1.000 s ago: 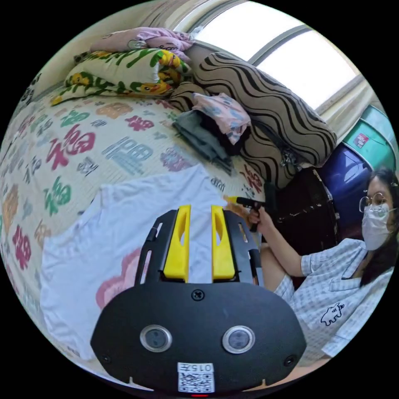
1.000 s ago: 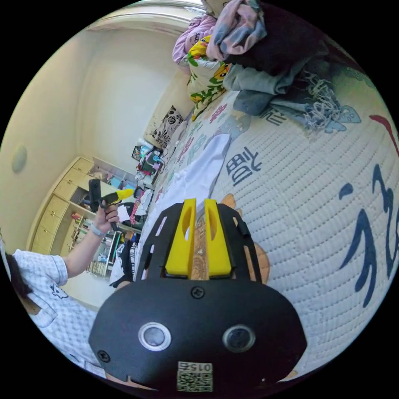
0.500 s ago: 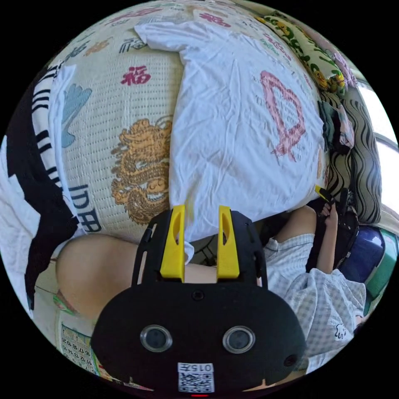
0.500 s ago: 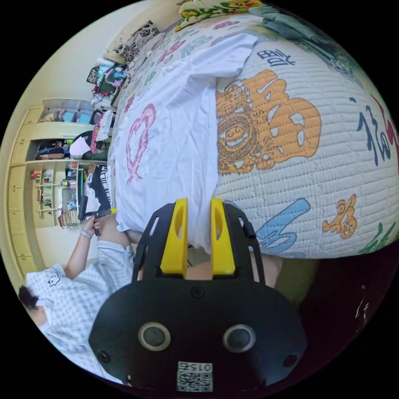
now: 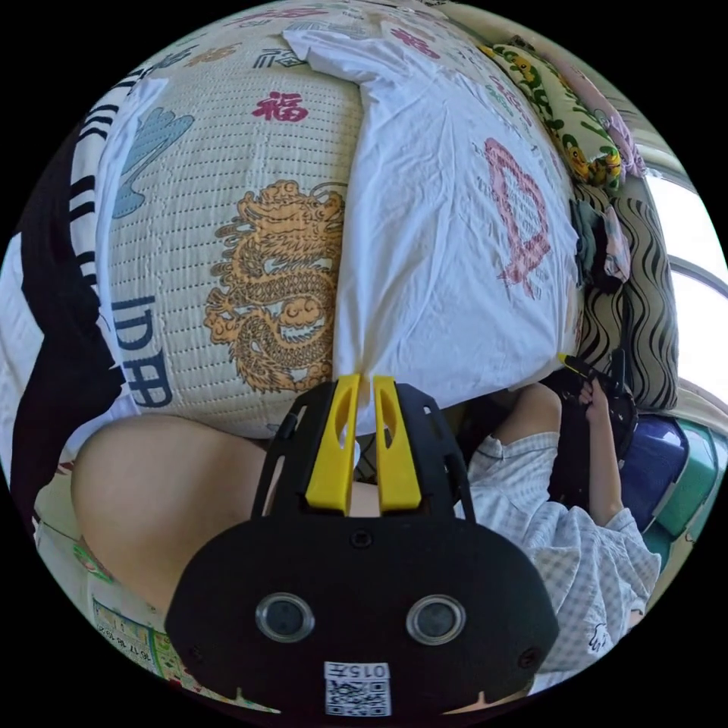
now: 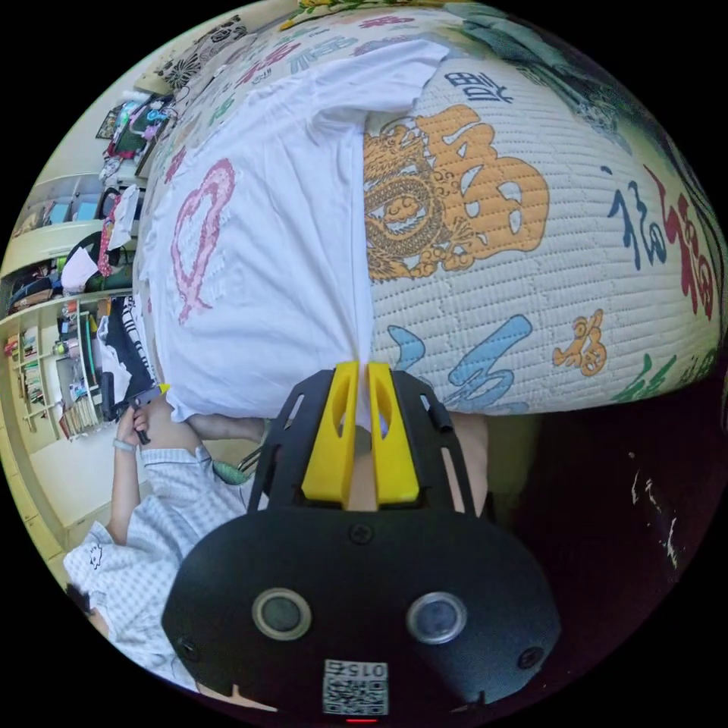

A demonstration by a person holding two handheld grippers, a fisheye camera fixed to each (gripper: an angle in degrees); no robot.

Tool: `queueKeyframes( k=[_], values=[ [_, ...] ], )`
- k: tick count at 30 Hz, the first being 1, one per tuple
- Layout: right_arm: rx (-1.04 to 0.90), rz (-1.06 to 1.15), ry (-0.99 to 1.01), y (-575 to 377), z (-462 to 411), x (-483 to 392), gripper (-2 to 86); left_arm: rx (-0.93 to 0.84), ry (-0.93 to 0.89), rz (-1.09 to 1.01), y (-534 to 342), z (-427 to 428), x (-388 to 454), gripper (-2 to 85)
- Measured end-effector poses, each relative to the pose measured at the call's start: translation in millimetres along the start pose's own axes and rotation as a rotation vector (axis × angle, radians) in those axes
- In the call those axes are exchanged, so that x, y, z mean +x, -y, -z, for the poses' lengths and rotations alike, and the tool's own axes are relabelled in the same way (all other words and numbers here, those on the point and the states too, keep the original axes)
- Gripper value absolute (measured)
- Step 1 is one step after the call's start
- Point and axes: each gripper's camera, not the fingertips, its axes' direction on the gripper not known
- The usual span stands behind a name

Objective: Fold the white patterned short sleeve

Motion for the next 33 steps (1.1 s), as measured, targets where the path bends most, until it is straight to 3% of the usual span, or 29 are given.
queueKeyframes(
  k=[2, 9, 13, 19, 30, 33],
  values=[
    [-0.038, -0.007, -0.012, -8, -14, -7, 5.7, 0.008, -0.065, -0.007, -13, 15, -8, 8.0],
    [-0.125, 0.001, 0.024, -28, -65, -21, 5.4, 0.039, -0.121, -0.002, -47, 41, -27, 8.1],
    [-0.057, -0.051, 0.058, -28, -87, -36, 1.2, -0.042, -0.068, 0.053, -52, 35, -34, 1.8],
    [-0.075, -0.048, -0.049, -30, -115, -57, 0.0, -0.039, -0.127, 0.081, -74, 41, -44, -0.3],
    [0.023, -0.105, -0.066, -52, -149, -84, 0.8, -0.003, -0.075, 0.076, -110, 33, -20, 3.7],
    [0.066, -0.135, -0.07, -65, -148, -87, 0.6, 0.107, -0.068, 0.094, -129, 39, -12, 5.5]
  ],
)
